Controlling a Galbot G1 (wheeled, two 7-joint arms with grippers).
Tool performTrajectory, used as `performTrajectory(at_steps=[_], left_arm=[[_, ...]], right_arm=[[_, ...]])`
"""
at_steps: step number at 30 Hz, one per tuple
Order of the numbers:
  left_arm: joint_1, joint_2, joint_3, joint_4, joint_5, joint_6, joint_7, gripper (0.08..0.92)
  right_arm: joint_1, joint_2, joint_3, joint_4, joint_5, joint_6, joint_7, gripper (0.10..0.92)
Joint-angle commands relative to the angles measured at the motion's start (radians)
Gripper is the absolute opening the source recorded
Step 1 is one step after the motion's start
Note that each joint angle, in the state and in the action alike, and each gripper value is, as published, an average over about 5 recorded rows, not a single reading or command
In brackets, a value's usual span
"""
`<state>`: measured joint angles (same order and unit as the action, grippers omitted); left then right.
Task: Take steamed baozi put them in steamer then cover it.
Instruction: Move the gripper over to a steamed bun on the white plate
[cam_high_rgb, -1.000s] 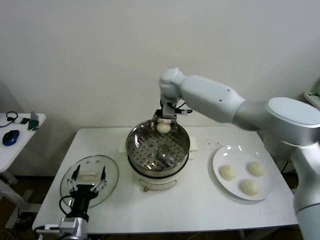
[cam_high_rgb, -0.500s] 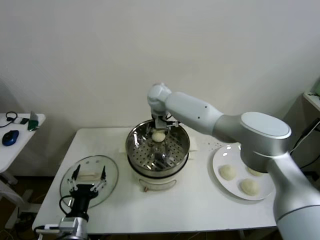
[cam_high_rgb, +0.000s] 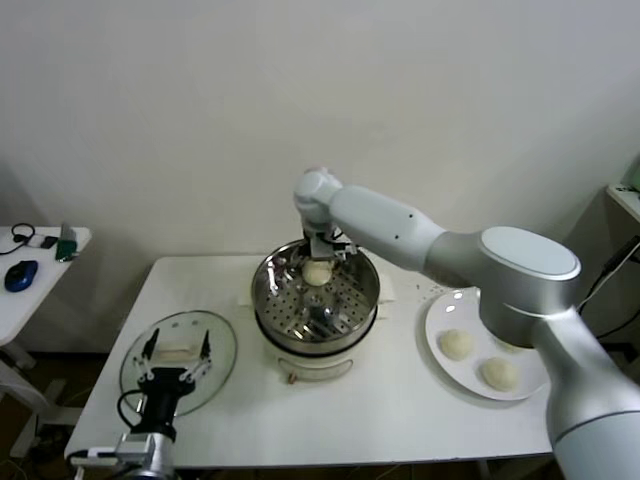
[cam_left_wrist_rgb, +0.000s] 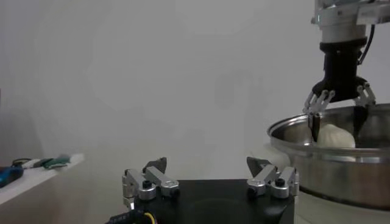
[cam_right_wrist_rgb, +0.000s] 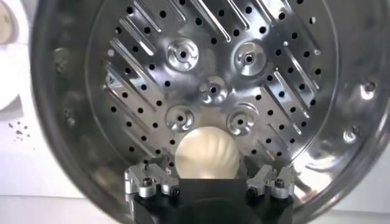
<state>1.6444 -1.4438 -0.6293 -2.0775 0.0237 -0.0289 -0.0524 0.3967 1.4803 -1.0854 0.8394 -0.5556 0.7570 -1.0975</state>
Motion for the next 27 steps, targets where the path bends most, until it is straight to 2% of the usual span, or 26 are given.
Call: performTrajectory(at_steps=[1, 6, 10, 14, 17, 22, 27], left_arm=[[0.000, 0.003, 0.001, -0.006, -0.003, 0.002, -0.001, 0.823], [0.005, 0.009, 0.004, -0.013, 0.000, 0.002, -0.001, 0.823], [0.009, 0.009, 0.005, -0.019, -0.004, 0.000, 0.000, 0.823], [0.013, 0.009, 0.006, -0.024, -0.016, -0.003, 0.001, 0.823], [0.010, 0.010, 0.006, -0.027, -0.022, -0.002, 0.001, 0.823], [0.010, 0.012, 0.009, -0.041, -0.024, 0.001, 0.001, 0.823], [0.016, 0.013, 0.010, -0.049, -0.021, 0.004, 0.001, 0.823]], right_arm=[[0.108, -0.124, -0.017, 0.161, 0.195, -0.070, -0.050, 0.823], [0.245, -0.323, -0.109, 0.307, 0.442, -0.263, -0.004, 0.823], [0.357, -0.514, -0.273, 0.413, 0.707, -0.537, 0.117, 0.823], [0.383, -0.665, -0.307, 0.481, 0.854, -0.808, 0.164, 0.823], [0.364, -0.767, -0.311, 0.504, 0.944, -0.947, 0.166, 0.823], [0.245, -0.897, -0.265, 0.502, 0.959, -1.007, 0.121, 0.823], [0.011, -0.981, -0.138, 0.497, 0.839, -0.996, 0.067, 0.823]])
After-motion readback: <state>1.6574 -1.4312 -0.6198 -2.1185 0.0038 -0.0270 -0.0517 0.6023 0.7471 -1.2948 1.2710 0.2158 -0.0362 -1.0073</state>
